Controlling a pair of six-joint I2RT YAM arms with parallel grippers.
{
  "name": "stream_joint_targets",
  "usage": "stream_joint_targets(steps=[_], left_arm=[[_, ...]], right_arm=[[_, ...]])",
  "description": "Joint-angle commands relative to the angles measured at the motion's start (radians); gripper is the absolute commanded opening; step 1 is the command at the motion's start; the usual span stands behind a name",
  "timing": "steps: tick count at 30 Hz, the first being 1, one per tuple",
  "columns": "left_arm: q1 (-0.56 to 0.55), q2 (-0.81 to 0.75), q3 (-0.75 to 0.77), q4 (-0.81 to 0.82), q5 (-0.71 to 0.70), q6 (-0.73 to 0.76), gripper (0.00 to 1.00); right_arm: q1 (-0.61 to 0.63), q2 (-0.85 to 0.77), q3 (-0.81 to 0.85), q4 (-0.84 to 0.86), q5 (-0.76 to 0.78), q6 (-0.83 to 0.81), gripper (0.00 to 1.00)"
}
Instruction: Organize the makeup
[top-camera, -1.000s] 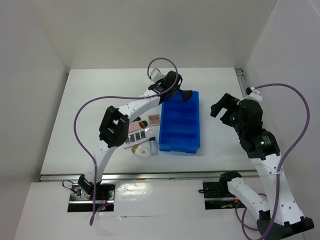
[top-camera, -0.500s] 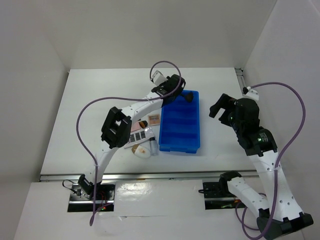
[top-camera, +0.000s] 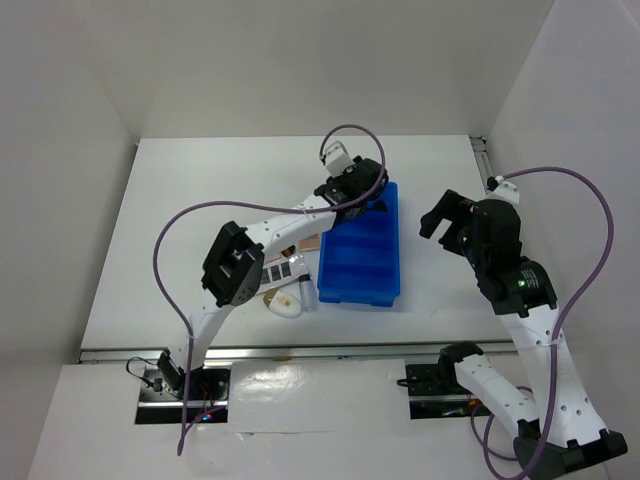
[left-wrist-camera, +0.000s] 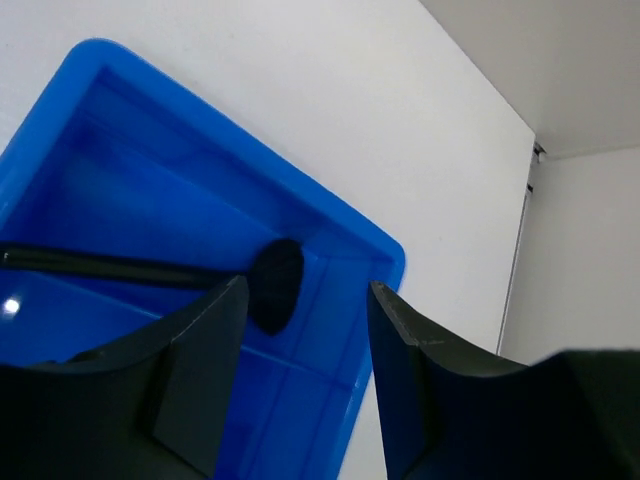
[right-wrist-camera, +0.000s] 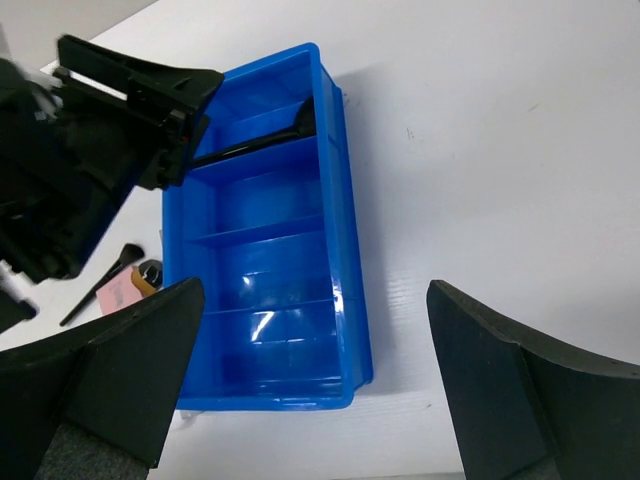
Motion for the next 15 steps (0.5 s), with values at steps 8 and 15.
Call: stream_joint_targets(steps=[8, 15], left_arm=[[0.081, -0.456, -0.217, -0.124, -0.081, 0.522, 0.57], [0.359, -0.567, -0.480, -0.483, 0.172, 0.559, 0.64]], right_arm=[[0.000, 0.005, -0.011, -0.003, -0.020, -0.020, 1.00], [0.000, 0.028, -0.072, 0.084, -0.106, 0.003, 1.00]])
